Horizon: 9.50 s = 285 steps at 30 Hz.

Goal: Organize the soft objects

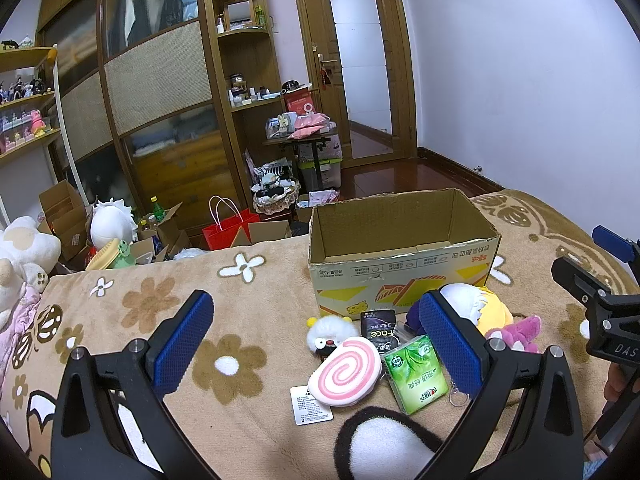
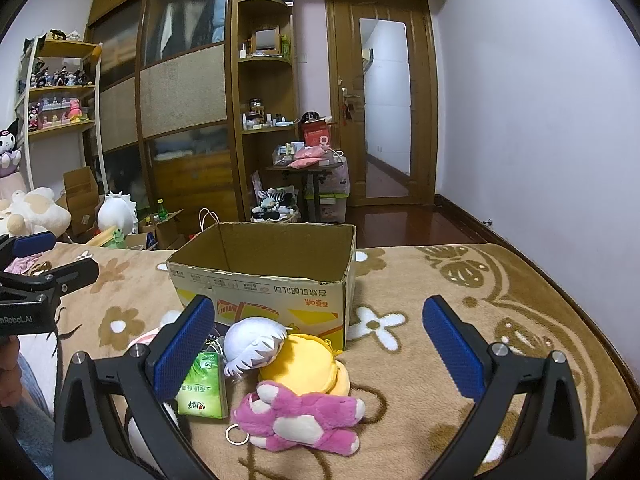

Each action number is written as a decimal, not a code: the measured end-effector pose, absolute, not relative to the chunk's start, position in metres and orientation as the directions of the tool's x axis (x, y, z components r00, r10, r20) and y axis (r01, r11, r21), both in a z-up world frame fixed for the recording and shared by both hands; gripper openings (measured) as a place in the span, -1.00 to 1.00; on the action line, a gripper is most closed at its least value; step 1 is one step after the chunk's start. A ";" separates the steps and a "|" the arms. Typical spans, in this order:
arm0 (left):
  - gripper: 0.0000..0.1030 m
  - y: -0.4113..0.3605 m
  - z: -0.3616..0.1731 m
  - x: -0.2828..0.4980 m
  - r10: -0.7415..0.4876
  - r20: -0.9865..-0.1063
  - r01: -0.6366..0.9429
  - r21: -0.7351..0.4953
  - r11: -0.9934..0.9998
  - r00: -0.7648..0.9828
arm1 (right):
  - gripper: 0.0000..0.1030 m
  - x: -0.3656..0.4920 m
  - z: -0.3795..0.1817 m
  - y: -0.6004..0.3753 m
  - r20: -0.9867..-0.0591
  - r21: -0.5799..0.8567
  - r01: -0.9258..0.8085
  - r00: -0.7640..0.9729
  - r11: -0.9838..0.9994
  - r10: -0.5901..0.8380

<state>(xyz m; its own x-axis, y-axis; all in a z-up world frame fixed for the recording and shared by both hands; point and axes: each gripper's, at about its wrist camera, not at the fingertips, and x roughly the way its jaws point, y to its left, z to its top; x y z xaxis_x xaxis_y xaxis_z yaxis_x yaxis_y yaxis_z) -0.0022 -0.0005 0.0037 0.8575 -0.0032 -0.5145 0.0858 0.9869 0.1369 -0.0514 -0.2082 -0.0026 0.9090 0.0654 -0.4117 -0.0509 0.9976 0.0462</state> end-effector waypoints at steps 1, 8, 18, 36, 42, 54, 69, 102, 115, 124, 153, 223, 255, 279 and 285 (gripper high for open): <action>0.98 0.000 0.003 -0.002 -0.004 -0.514 0.086 0.137 0.987 0.858 | 1.00 -0.051 -0.003 -0.209 -0.412 0.046 -0.051 0.909 0.998 0.065; 0.98 -0.002 0.003 -0.001 0.002 -0.520 0.083 0.141 0.987 0.854 | 1.00 -0.052 -0.002 -0.208 -0.413 0.046 -0.051 0.909 0.998 0.065; 0.98 0.000 -0.014 0.018 0.033 -0.609 0.073 0.149 0.986 0.792 | 1.00 -0.049 -0.007 -0.203 -0.446 0.030 -0.045 0.894 0.999 0.054; 0.98 0.006 -0.052 0.082 -0.006 -0.784 0.072 0.050 0.996 0.621 | 1.00 -0.011 -0.036 -0.197 -0.609 0.075 -0.026 0.790 0.997 0.067; 0.98 0.000 -0.074 0.091 0.002 -0.836 0.101 0.068 0.993 0.549 | 1.00 0.001 -0.052 -0.195 -0.661 0.089 -0.036 0.746 0.995 0.086; 0.98 -0.006 -0.109 0.099 0.032 -0.911 0.131 0.094 0.987 0.411 | 1.00 0.016 -0.085 -0.196 -0.747 0.120 -0.034 0.655 0.992 0.113; 0.97 -0.001 -0.121 0.106 0.012 -0.930 0.127 0.063 0.990 0.367 | 1.00 0.027 -0.115 -0.196 -0.817 0.150 -0.026 0.560 0.988 0.139; -0.33 -0.001 -0.131 0.103 -0.140 -0.932 0.139 -0.098 0.985 0.335 | 0.99 0.030 -0.132 -0.203 -0.828 0.304 -0.012 0.491 0.952 0.271; -0.36 -0.005 -0.112 0.086 -0.116 -0.909 0.137 -0.066 0.988 0.401 | 0.96 0.016 -0.110 -0.211 -0.790 0.300 -0.001 0.561 0.954 0.249; -0.36 -0.004 -0.094 0.069 -0.116 -0.878 0.129 -0.062 0.990 0.465 | 0.65 0.005 -0.084 -0.213 -0.730 0.280 -0.006 0.649 0.960 0.217; -0.35 0.000 -0.059 0.047 -0.104 -0.793 0.102 -0.053 0.993 0.600 | -0.47 -0.003 -0.079 -0.201 -0.724 0.209 -0.072 0.659 0.975 0.204; -0.32 -0.052 -0.024 0.171 -0.182 -0.600 0.240 0.017 0.971 0.779 | -0.47 0.087 0.005 -0.179 -0.393 -0.004 -0.128 0.912 0.992 0.116; 0.76 -0.026 -0.038 0.162 -0.087 -0.666 0.175 0.066 0.982 0.741 | 0.45 0.073 -0.006 -0.184 -0.459 0.078 -0.176 0.868 0.981 0.192; 0.87 0.019 -0.006 0.083 -0.045 -0.729 0.106 0.038 0.994 0.683 | 1.00 -0.005 0.028 -0.183 -0.426 0.085 -0.150 0.888 0.985 0.172; 0.86 0.025 -0.012 0.076 -0.036 -0.749 0.093 0.035 0.995 0.662 | 1.00 -0.013 0.024 -0.180 -0.433 0.086 -0.146 0.885 0.985 0.169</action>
<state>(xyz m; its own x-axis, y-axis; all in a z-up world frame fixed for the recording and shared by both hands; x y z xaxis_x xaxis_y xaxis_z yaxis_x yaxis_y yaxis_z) 0.0758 0.0255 -0.0119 0.6621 -0.0359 -0.7486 0.0932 0.9950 0.0347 -0.0129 -0.1800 0.0244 0.8853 0.1694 -0.4331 -0.1465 0.9855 0.0860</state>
